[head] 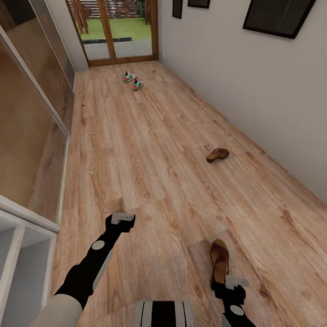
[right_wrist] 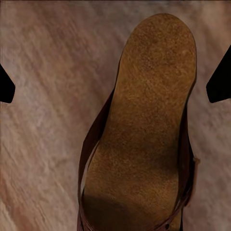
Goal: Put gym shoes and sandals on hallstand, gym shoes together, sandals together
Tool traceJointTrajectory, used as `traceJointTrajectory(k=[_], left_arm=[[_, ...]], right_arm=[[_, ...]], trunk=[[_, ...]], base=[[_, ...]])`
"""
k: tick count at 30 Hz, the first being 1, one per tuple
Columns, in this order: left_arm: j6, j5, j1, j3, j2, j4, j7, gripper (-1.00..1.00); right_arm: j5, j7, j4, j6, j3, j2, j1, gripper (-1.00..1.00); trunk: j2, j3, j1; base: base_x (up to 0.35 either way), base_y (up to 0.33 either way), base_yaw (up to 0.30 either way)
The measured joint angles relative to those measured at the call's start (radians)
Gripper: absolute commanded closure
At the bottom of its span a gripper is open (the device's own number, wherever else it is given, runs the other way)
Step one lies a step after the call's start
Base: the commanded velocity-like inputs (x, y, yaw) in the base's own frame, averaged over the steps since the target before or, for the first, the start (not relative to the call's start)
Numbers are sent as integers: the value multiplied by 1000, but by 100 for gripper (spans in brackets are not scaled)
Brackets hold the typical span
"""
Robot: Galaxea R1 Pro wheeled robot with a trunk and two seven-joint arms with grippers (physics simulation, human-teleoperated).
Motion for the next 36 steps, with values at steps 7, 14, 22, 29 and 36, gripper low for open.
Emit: traceJointTrajectory(k=[7,14,22,29,36], left_arm=[[0,0,0,0,0,0,1,-100],[0,0,0,0,0,0,0,-100],[0,0,0,0,0,0,1,-100],[0,0,0,0,0,0,0,-100],[0,0,0,0,0,0,0,-100]], right_arm=[[0,0,0,0,-1,0,0,-100],[0,0,0,0,0,0,0,-100],[-1,1,0,1,0,1,0,-100],[-8,0,-1,1,0,19,0,-100],[-127,1,-1,2,-2,27,0,-100]], trunk=[[-1,-25,2],[-1,-27,2],[-1,-27,2],[-1,-27,2],[-1,-27,2]], base=[[0,0,0],[0,0,0],[0,0,0],[0,0,0],[0,0,0]])
